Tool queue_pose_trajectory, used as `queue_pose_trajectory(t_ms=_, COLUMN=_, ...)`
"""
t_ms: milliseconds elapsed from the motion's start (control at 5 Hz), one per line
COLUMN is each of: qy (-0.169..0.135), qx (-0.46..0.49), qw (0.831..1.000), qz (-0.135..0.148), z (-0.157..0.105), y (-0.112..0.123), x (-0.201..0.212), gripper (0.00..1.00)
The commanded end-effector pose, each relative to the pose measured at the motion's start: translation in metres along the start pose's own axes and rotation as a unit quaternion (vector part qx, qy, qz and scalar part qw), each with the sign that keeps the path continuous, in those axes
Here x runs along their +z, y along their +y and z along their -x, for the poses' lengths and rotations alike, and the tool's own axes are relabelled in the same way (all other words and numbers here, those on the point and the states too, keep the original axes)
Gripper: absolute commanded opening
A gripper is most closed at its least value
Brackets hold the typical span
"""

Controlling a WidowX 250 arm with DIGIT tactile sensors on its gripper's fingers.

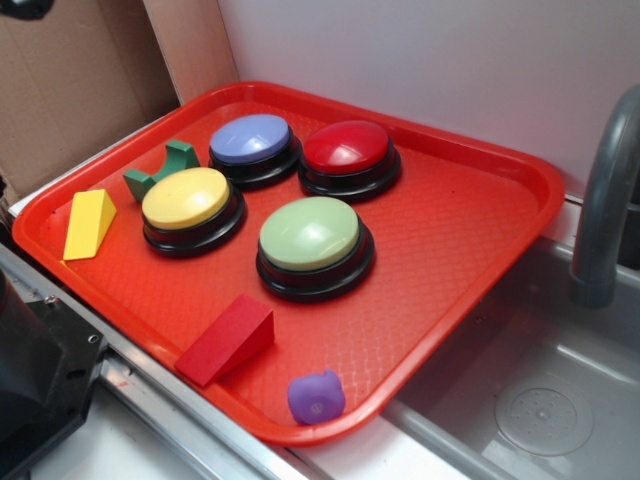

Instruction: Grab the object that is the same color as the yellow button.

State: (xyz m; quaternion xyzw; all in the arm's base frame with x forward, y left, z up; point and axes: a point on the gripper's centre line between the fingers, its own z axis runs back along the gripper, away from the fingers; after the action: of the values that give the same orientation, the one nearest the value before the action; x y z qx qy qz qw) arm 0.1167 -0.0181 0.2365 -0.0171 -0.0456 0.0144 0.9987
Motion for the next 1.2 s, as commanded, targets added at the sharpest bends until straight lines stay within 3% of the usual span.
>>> queue_pose_trajectory(t_ms=0, qy=0.000, qx=0.000, qw=1.000, qz=0.000, z=0.000, y=0.000, x=0.000, gripper=1.00)
queue_pose_trajectory(t_ms=400, qy=-0.048, qx=0.089, qw=0.995, qz=0.000, z=-0.005, y=0.029, x=-0.022, gripper=1.00)
queue_pose_trajectory(t_ms=600, qy=-0.049, qx=0.156, qw=0.987, qz=0.001, z=-0.004, y=0.064, x=-0.053, gripper=1.00)
queue_pose_trajectory(t_ms=1000, qy=-0.047, qx=0.245, qw=0.968, qz=-0.032, z=-0.002, y=0.112, x=-0.106, gripper=1.00)
